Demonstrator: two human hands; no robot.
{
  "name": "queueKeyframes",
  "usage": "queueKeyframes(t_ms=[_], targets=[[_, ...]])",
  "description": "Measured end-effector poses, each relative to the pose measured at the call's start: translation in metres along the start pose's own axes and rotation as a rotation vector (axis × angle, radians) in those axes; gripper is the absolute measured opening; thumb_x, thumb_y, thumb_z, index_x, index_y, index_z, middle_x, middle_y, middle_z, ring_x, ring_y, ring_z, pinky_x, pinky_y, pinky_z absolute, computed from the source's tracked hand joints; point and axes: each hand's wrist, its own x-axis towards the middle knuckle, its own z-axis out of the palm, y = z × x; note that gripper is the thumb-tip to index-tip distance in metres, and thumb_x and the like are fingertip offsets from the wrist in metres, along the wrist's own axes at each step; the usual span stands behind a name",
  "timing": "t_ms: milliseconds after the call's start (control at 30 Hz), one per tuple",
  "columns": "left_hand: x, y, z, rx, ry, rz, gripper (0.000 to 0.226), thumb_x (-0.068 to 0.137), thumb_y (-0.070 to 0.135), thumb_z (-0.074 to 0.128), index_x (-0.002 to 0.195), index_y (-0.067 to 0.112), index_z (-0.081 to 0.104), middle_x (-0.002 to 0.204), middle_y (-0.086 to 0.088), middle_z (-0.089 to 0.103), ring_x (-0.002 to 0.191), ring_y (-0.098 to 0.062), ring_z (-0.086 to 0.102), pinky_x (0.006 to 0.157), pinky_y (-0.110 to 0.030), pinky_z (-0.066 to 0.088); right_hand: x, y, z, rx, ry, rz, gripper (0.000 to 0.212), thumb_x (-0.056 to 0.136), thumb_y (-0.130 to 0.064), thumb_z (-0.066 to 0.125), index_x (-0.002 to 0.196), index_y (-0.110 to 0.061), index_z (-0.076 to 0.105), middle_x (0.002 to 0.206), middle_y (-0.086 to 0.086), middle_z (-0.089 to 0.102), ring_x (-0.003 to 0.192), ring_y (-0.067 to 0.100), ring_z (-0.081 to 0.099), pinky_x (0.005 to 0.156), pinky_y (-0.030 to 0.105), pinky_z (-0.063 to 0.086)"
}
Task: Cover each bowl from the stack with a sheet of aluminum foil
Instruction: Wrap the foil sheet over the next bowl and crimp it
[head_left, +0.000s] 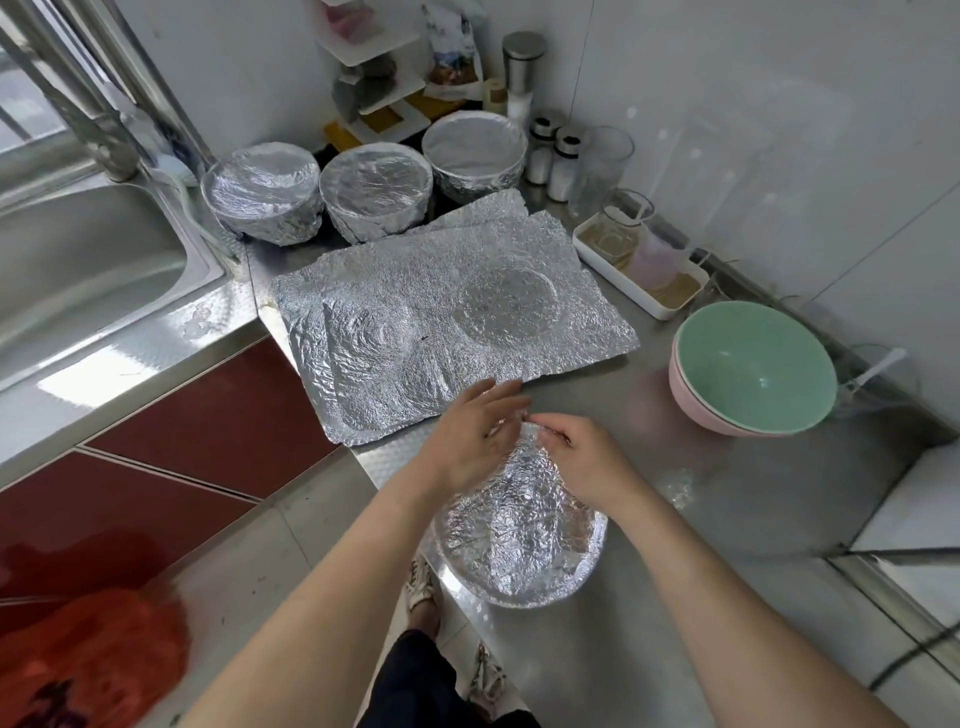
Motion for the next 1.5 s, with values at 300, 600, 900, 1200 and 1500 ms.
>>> queueKeyframes(t_ms=[300, 600, 900, 1200, 1500], targets=[[0.005, -0.004, -0.009, 0.053, -0.013, 0.038, 0.027, 0.098, 0.035, 0.053, 0.111, 0.02, 0.071, 0.109, 0.001, 0.067, 0.1, -0.017, 0.054, 0.09, -0.039, 0.044, -0.01, -0.001, -0.001, 0.064, 0.059, 0.017, 0.029, 0.099, -0.012, 0.049, 0.125, -0.015, 0.063, 0.108, -0.009, 0.063, 0.1, 0.005, 0.056, 0.079, 0.011, 0.038], [-0.015, 0.012, -0.006, -0.103, 0.182, -0.09, 0.035, 0.102, 0.028, 0.046, 0.133, 0.017, 0.058, 0.13, -0.002, 0.061, 0.114, -0.017, 0.056, 0.091, -0.024, 0.037, -0.017, 0.013, -0.001, 0.148, 0.334, 0.078, 0.027, 0.099, -0.011, 0.049, 0.121, -0.01, 0.064, 0.111, 0.002, 0.067, 0.096, 0.01, 0.058, 0.073, 0.01, 0.04], [-0.041, 0.017, 0.026, -0.331, 0.342, -0.254, 0.038, 0.104, 0.023, 0.042, 0.142, 0.02, 0.048, 0.131, 0.009, 0.056, 0.111, 0.006, 0.044, 0.088, -0.002, 0.03, -0.016, 0.014, -0.01, 0.421, 0.186, 0.235, 0.042, 0.097, -0.021, 0.052, 0.138, -0.012, 0.047, 0.123, -0.003, 0.058, 0.106, 0.009, 0.056, 0.087, 0.019, 0.042], [-0.038, 0.023, 0.022, -0.389, 0.387, -0.295, 0.036, 0.102, 0.009, 0.043, 0.135, 0.017, 0.056, 0.118, 0.005, 0.065, 0.102, -0.014, 0.061, 0.083, -0.017, 0.045, -0.007, 0.009, -0.014, 0.193, 0.104, 0.139, 0.032, 0.104, -0.016, 0.038, 0.126, -0.011, 0.06, 0.037, -0.017, 0.04, 0.037, -0.001, 0.037, 0.041, 0.011, 0.027], [-0.015, 0.025, 0.006, -0.311, 0.244, -0.239, 0.034, 0.104, 0.017, 0.041, 0.135, 0.017, 0.055, 0.128, 0.001, 0.063, 0.112, -0.011, 0.058, 0.092, -0.019, 0.037, -0.016, 0.018, -0.006, 0.381, 0.338, 0.195, 0.028, 0.103, -0.014, 0.04, 0.117, -0.009, 0.063, 0.059, -0.01, 0.042, 0.045, -0.003, 0.039, 0.047, 0.007, 0.034]])
